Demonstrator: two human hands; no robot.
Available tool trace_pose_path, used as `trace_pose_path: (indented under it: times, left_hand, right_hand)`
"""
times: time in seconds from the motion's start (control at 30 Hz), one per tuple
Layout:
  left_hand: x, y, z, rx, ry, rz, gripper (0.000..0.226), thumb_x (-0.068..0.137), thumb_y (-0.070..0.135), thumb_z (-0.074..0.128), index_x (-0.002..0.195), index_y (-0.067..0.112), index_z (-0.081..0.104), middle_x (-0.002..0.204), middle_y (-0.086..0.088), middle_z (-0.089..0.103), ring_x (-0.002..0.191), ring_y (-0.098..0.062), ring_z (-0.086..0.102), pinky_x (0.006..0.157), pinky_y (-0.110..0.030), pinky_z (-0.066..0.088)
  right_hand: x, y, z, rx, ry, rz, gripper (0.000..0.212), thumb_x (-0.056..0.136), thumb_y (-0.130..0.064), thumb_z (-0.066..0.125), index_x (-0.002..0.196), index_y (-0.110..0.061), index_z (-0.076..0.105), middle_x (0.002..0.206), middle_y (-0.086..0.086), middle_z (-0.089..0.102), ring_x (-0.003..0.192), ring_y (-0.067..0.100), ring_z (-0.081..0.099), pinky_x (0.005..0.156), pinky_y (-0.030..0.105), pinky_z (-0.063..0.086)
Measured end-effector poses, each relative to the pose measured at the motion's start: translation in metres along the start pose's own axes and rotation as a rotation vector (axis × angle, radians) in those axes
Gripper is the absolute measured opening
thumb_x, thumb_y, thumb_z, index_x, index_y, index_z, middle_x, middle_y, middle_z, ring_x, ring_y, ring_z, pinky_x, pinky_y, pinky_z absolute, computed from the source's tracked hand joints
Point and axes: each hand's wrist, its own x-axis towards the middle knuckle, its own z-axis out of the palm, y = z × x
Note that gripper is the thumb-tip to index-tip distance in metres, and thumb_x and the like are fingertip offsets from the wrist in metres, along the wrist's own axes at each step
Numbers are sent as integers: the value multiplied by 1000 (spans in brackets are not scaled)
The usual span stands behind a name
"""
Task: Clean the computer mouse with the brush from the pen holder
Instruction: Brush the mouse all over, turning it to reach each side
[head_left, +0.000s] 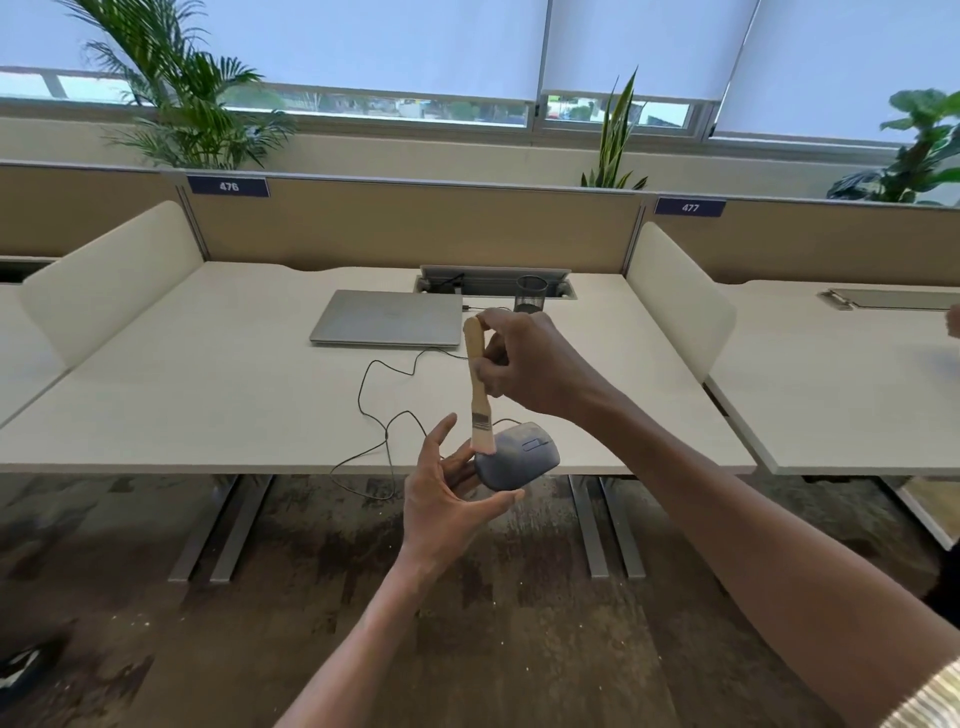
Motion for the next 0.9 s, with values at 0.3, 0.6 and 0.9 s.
trace_pose_path:
  times: [0.3, 0.6, 0.9]
  left_hand:
    - [-3, 0, -2, -27, 26, 23, 108, 56, 23, 95, 147, 31, 37, 129, -5, 66, 111, -4, 68, 91, -27, 56]
    - [-4, 1, 1, -51, 18, 51, 93, 59, 30, 93, 139, 24, 47, 119, -2, 71, 107, -9, 71, 90, -29, 57]
    - [-3, -6, 1, 6, 47, 73, 56, 61, 11, 92, 109, 11, 63, 103, -6, 75, 96, -14, 75, 83, -30, 61]
  right_hand:
    - [-1, 13, -6, 30, 68, 42, 19, 90, -1, 66, 108, 0, 62, 80, 15, 74, 67, 28, 73, 69, 47, 62]
    - [-12, 25, -13, 122, 129, 50, 22, 92, -2, 66, 113, -1, 60, 82, 17, 75, 66, 25, 74, 68, 39, 64]
    - [-25, 46, -15, 206, 64, 145, 25, 93, 0, 65, 117, -2, 59, 88, 16, 75, 69, 13, 74, 71, 28, 64]
